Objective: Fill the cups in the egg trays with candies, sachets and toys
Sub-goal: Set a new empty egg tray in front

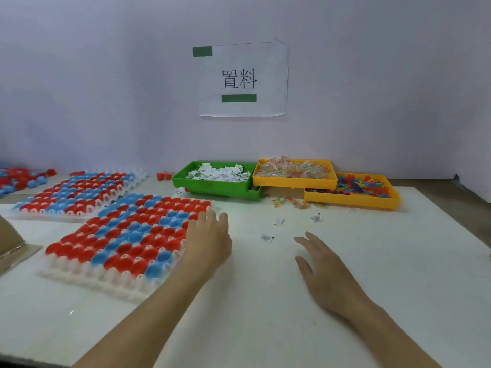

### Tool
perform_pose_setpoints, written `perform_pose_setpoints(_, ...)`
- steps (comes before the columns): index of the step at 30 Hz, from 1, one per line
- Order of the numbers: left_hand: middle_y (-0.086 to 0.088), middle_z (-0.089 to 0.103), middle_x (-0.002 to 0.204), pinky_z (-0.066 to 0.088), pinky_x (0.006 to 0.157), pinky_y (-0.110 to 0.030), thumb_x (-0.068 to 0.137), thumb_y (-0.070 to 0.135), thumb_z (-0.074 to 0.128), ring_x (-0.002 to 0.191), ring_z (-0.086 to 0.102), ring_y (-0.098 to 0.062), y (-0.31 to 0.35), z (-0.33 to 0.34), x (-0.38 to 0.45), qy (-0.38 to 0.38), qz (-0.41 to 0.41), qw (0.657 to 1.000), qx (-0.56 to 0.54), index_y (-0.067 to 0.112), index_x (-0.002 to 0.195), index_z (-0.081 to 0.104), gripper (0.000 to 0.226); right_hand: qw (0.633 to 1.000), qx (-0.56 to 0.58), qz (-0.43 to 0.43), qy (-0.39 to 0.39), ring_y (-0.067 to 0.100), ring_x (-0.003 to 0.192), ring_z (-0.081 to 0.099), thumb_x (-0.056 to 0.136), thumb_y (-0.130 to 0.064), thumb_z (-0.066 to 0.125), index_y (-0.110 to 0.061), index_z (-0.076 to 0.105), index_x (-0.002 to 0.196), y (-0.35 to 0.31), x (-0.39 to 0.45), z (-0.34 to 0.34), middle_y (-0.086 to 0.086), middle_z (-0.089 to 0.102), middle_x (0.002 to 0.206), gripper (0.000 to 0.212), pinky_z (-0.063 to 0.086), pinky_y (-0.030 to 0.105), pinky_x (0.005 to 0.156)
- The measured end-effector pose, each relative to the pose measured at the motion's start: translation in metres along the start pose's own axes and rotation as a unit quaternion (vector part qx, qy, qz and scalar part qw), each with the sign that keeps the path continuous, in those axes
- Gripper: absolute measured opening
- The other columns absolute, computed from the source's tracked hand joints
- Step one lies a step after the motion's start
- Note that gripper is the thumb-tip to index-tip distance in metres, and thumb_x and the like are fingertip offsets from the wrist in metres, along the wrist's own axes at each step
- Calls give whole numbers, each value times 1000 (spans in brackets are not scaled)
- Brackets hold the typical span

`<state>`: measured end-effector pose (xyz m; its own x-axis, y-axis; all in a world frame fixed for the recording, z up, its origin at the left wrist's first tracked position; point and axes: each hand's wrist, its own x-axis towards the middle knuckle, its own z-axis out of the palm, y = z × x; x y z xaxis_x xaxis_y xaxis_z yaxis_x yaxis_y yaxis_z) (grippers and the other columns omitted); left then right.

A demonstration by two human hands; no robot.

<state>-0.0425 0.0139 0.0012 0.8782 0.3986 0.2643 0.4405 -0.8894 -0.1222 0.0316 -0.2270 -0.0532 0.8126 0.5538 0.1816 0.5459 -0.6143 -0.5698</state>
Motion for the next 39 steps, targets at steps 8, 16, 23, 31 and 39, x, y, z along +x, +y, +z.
perform_pose_setpoints(8, -18, 45, 143, 42, 107, -47, 94, 25, 59, 130, 45, -36, -49, -4, 20, -36, -21, 986, 161, 12, 144, 33, 59, 1000, 5, -10, 18, 13, 145, 32, 103, -36, 44, -37, 50, 139, -1, -5, 0, -8, 33, 158, 36, 26, 30, 118)
perform_pose_setpoints(16, -30, 41, 140, 44, 101, -53, 92, 23, 64, 127, 43, -46, -35, 12, 13, -68, 44, 950, 303, 0, 150, 15, 80, 1000, 4, -5, 23, 17, 143, 36, 103, -33, 45, -35, 54, 134, -6, -7, -3, -5, 35, 157, 32, 29, 31, 116)
perform_pose_setpoints(23, -33, 43, 139, 45, 103, -53, 97, 16, 57, 128, 44, -48, -27, 19, 10, -60, 95, 922, 371, -7, 144, 24, 62, 1000, 8, 0, 20, 19, 142, 37, 103, -32, 45, -36, 53, 133, -9, -9, -5, -5, 34, 157, 31, 30, 32, 116)
perform_pose_setpoints(31, -36, 50, 131, 50, 97, -51, 97, 14, 57, 119, 53, -48, 13, 5, 7, -44, 154, 919, 360, -11, 138, 32, 54, 1000, 8, -6, 27, 18, 140, 39, 103, -28, 46, -33, 54, 132, -12, -9, -6, -3, 36, 154, 31, 30, 32, 116)
perform_pose_setpoints(39, -34, 46, 135, 50, 96, -51, 97, 20, 57, 125, 46, -48, 104, -11, -4, -34, 204, 926, 315, -12, 139, 31, 59, 997, 39, -9, 70, 13, 133, 45, 100, -16, 52, -23, 63, 125, -10, -9, -8, -2, 49, 142, 28, 29, 16, 107)
